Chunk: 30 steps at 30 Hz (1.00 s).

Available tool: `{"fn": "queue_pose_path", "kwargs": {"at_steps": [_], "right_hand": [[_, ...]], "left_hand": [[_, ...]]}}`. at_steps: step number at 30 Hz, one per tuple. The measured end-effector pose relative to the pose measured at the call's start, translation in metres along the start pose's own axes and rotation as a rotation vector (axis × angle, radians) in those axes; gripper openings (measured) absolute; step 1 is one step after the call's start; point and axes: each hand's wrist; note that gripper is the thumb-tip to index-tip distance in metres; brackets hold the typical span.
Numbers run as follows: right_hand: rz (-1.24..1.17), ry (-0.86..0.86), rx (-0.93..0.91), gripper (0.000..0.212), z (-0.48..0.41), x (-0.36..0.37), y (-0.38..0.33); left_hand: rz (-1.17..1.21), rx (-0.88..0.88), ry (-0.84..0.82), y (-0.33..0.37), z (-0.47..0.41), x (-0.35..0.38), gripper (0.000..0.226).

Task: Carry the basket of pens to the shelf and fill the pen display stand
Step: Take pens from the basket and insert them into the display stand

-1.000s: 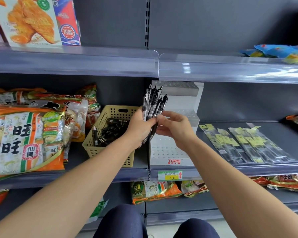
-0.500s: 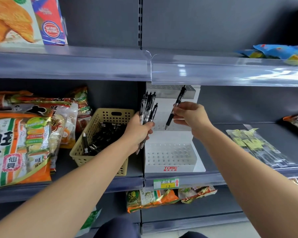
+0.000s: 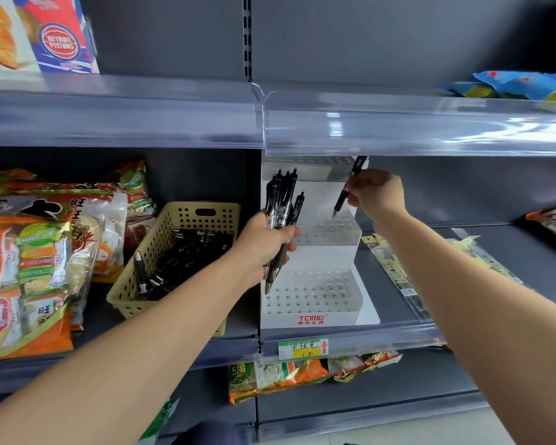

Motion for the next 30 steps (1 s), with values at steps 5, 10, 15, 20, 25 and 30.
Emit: {"fn": "queue_pose_path", "kwargs": {"at_steps": [5, 10, 15, 20, 25, 30], "right_hand": [[0.06, 0.058, -0.007, 0.02, -0.012, -0.002, 0.008], [0.11, 0.093, -0.06, 0.014, -0.02, -0.002, 0.013], [0.173, 0.102, -0.126, 0.014, -0.03, 0.0, 0.018], [0.264, 0.066, -0.166, 0.016, -0.031, -0.002, 0.023], [0.352, 0.055, -0.18, 0.016, -0.026, 0.0, 0.028], [0.432, 0.088, -0.172, 0.022, -0.023, 0.004, 0.027]], "left_hand": [[0.008, -0.018, -0.027, 0.002, -0.004, 0.01, 0.012], [0.009, -0.027, -0.043, 0.002, -0.008, 0.018, 0.013], [0.008, -0.024, -0.055, 0.002, -0.011, 0.024, 0.013], [0.013, -0.021, -0.054, 0.002, -0.013, 0.028, 0.014], [0.019, -0.014, -0.054, 0.001, -0.013, 0.031, 0.015], [0.018, -0.005, -0.063, 0.0, -0.012, 0.031, 0.015]]}}
Point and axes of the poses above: each hand's wrist, its own z-axis away from the middle knuckle, its own x-axis out of the palm, y = z × x, and after that the axes turned 4 degrees about -y, right-handed
